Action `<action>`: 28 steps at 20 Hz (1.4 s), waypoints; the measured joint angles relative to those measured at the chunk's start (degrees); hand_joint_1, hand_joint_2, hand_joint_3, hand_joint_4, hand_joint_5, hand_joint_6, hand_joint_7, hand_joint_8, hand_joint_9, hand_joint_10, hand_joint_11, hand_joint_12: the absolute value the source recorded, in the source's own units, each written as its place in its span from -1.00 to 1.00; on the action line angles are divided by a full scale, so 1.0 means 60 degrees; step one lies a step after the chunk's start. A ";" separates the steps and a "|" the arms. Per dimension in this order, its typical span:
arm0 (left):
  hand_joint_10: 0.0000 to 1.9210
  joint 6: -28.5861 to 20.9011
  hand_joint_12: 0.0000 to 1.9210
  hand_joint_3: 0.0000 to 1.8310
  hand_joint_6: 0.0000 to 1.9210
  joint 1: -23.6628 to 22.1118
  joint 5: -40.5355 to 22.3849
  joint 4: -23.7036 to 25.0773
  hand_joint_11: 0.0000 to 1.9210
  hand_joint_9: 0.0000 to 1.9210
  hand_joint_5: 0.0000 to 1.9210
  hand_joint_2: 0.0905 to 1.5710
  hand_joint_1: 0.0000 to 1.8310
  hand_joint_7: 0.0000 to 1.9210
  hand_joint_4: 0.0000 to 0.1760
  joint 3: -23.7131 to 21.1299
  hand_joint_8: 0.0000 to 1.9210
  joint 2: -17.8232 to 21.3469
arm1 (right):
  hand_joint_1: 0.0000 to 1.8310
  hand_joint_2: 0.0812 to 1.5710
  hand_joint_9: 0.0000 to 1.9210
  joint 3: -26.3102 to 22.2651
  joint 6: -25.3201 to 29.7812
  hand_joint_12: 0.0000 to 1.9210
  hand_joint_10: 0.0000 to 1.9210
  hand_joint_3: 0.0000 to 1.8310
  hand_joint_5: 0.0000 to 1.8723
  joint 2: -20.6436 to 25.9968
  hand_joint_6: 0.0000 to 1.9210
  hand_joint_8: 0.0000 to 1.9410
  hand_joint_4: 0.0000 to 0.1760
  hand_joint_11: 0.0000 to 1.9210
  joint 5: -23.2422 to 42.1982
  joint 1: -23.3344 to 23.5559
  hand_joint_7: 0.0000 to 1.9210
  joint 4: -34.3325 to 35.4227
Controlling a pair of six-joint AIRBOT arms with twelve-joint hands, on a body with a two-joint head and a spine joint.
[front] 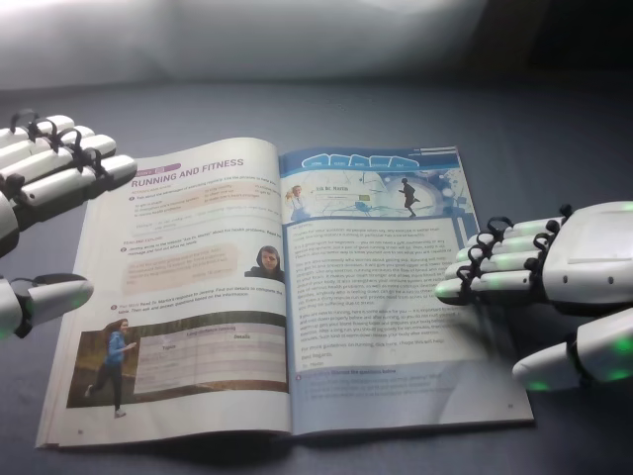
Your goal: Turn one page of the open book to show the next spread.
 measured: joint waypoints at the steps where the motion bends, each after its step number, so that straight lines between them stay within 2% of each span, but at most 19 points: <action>1: -1.00 0.0004 -1.00 -1.00 -1.00 0.0051 -0.0069 -0.0051 -1.00 -1.00 -0.95 0.74 -0.77 -1.00 -1.00 -0.0007 -1.00 0.0018 | -1.00 0.63 -1.00 0.0051 0.0127 -1.00 -1.00 -1.00 -1.00 -0.0080 -1.00 -1.00 -1.00 -1.00 0.0007 0.0000 -1.00 -0.0073; 4: -1.00 0.0029 -1.00 -1.00 -1.00 0.0091 -0.0149 -0.0069 -1.00 -1.00 -0.95 0.74 -0.72 -1.00 -1.00 -0.0044 -1.00 0.0076 | -1.00 0.63 -1.00 0.0215 0.0222 -1.00 -1.00 -1.00 -0.99 -0.0339 -1.00 -1.00 -1.00 -1.00 0.0007 0.0000 -1.00 -0.0222; 17: -1.00 0.0109 -1.00 -1.00 -1.00 0.0328 -0.0521 -0.0331 -1.00 -1.00 -0.96 0.74 -0.77 -1.00 -1.00 -0.0127 -1.00 0.0146 | -1.00 0.59 -1.00 0.1035 0.0266 -1.00 -1.00 -1.00 -0.98 -0.1370 -0.99 -1.00 -1.00 -1.00 0.0368 0.0051 -1.00 0.0124; 24: -1.00 0.0138 -1.00 -1.00 -1.00 0.0328 -0.0532 -0.0350 -1.00 -1.00 -0.95 0.73 -0.73 -1.00 -1.00 -0.0131 -1.00 0.0146 | -1.00 0.60 -1.00 0.1479 -0.0860 -1.00 -1.00 -1.00 -1.00 -0.2273 -1.00 -1.00 -1.00 -1.00 0.0616 0.0138 -1.00 0.1512; 28: -1.00 0.0208 -1.00 -1.00 -1.00 0.0470 -0.0739 -0.0463 -1.00 -1.00 -0.96 0.72 -0.72 -1.00 -1.00 -0.0182 -1.00 0.0208 | -1.00 0.59 -1.00 0.1821 -0.1399 -1.00 -1.00 -1.00 -1.00 -0.2973 -1.00 -1.00 -1.00 -1.00 0.0885 0.0441 -1.00 0.2102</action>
